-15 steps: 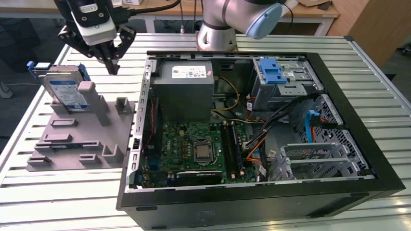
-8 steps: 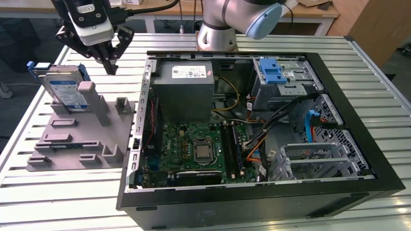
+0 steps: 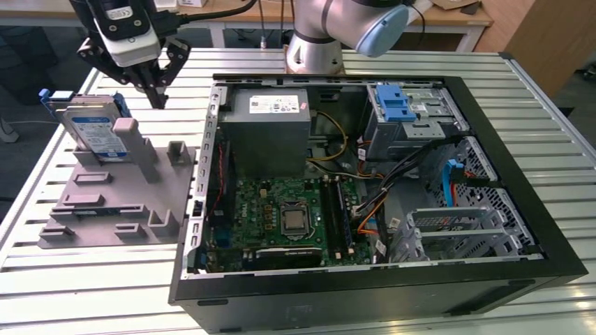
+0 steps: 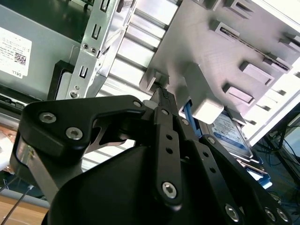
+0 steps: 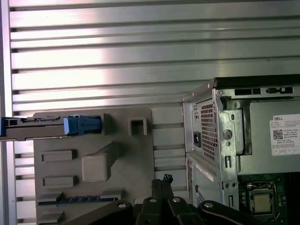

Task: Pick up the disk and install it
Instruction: 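Reach for the disk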

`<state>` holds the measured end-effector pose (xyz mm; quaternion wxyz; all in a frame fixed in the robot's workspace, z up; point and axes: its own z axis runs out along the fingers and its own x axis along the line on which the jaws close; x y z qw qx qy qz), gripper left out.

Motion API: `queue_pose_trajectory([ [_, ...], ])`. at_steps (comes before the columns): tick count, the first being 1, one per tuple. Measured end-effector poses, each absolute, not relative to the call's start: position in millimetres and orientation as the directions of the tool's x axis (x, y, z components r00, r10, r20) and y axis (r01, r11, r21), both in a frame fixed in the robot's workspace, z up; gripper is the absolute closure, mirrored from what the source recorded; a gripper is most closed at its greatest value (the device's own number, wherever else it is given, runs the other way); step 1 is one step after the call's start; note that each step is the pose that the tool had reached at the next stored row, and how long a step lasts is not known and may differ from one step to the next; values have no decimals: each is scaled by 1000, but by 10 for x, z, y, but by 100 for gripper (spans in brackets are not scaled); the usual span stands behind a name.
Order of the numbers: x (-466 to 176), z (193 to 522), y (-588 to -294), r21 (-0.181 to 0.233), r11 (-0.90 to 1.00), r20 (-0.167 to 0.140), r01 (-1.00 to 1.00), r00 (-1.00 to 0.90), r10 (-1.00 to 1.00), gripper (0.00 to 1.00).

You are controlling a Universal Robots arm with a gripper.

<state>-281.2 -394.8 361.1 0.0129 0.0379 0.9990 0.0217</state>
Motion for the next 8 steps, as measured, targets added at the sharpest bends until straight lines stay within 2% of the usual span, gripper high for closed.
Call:
queue_pose_trajectory([
  [8, -2860, 3603, -3948, 44, 996, -24, 75, -997, 76, 89],
])
